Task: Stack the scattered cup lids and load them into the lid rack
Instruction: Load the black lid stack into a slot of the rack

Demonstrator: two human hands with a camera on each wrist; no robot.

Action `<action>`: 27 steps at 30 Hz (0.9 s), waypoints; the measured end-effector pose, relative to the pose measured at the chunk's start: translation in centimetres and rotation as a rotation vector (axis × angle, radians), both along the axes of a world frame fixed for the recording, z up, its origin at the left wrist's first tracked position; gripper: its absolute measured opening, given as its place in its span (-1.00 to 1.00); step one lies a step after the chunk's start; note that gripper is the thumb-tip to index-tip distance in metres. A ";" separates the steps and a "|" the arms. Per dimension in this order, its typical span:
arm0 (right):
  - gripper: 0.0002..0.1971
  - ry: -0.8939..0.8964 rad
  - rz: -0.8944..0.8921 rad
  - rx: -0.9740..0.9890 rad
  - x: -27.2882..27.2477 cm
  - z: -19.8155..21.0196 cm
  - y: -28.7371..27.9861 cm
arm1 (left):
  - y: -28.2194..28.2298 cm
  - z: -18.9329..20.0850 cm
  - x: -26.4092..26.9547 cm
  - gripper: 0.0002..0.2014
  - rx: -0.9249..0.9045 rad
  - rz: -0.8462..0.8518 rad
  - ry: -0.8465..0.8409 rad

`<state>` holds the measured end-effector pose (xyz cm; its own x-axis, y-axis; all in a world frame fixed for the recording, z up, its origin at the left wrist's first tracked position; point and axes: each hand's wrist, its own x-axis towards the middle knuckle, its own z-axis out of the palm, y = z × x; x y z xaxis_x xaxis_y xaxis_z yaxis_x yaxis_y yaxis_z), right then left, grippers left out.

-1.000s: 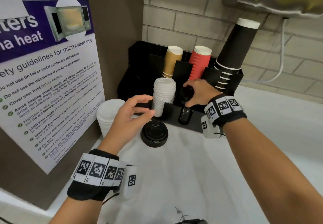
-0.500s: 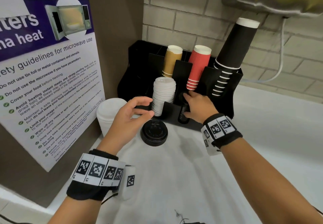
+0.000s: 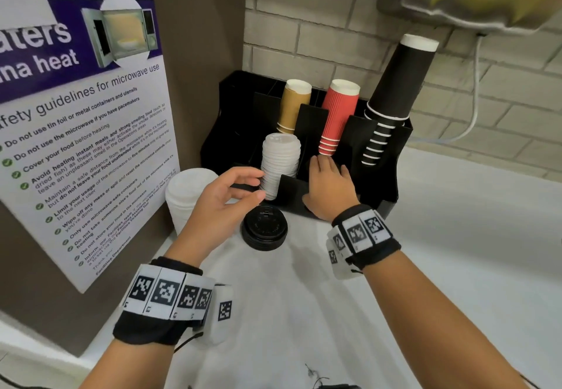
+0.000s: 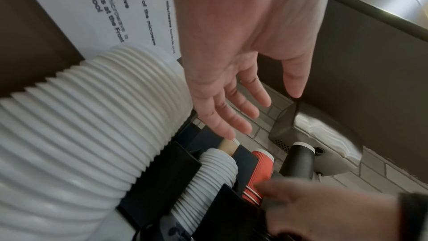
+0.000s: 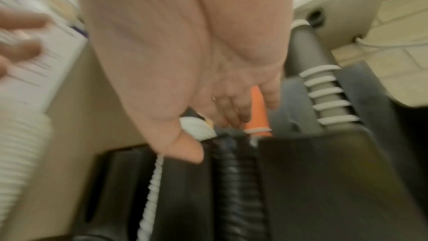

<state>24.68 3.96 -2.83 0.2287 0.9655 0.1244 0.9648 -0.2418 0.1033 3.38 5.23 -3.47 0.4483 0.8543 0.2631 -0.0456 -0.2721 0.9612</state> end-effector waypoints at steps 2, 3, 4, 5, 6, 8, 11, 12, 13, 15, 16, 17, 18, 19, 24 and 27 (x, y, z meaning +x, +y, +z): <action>-0.40 0.041 0.182 0.106 -2.0 0.2 -0.4 | 0.1 0.0 -0.3 -0.72 -0.002 0.013 -0.018; -0.43 0.113 0.268 0.053 -3.1 0.0 -0.6 | 0.2 0.0 -0.4 -0.73 -0.004 0.016 -0.022; -0.41 0.198 0.315 -0.052 -4.0 -0.4 -0.6 | 0.2 0.0 -0.4 -0.73 -0.006 0.018 -0.024; -0.34 0.270 0.320 -0.186 -4.7 -0.9 -0.5 | 0.1 0.0 -0.5 -0.73 -0.007 0.020 -0.027; -0.24 0.311 0.309 -0.298 -5.2 -1.4 -0.3 | 0.1 0.0 -0.6 -0.73 -0.005 0.021 -0.031; -0.04 0.316 0.282 -0.400 -5.6 -2.3 0.1 | -0.1 0.0 -0.8 -0.73 0.000 0.020 -0.045; 0.07 0.315 0.250 -0.475 -5.6 -3.4 1.0 | -0.2 0.0 -1.0 -0.73 -0.013 0.025 -0.041; 0.06 0.332 0.238 -0.491 -5.4 -3.6 1.3 | -0.2 0.0 -1.0 -0.73 -0.014 0.027 -0.038; 0.03 0.352 0.232 -0.496 -5.3 -3.8 1.5 | -0.2 0.0 -1.1 -0.73 -0.013 0.027 -0.037; -0.03 0.383 0.234 -0.468 -5.0 -4.3 1.7 | -0.3 0.0 -1.2 -0.73 -0.006 0.025 -0.043; -0.05 0.402 0.236 -0.442 -4.8 -4.4 1.8 | -0.3 0.0 -1.2 -0.73 -0.003 0.024 -0.046; -0.07 0.431 0.234 -0.411 -4.5 -4.5 1.7 | -0.3 0.0 -1.3 -0.73 -0.001 0.025 -0.048; -0.09 0.474 0.231 -0.367 -4.2 -4.4 1.6 | -0.3 0.0 -1.3 -0.73 0.001 0.027 -0.049; -0.12 0.529 0.229 -0.315 -3.8 -4.1 1.4 | -0.2 0.0 -1.3 -0.74 0.002 0.030 -0.049; -0.27 0.974 0.313 -0.006 -1.9 -1.8 -0.9 | -0.1 -0.3 -0.8 -0.63 0.012 0.020 -0.012; -0.33 1.260 0.355 0.097 -2.2 -0.4 -3.3 | -0.2 -0.7 -0.3 -0.25 -0.016 -0.109 0.078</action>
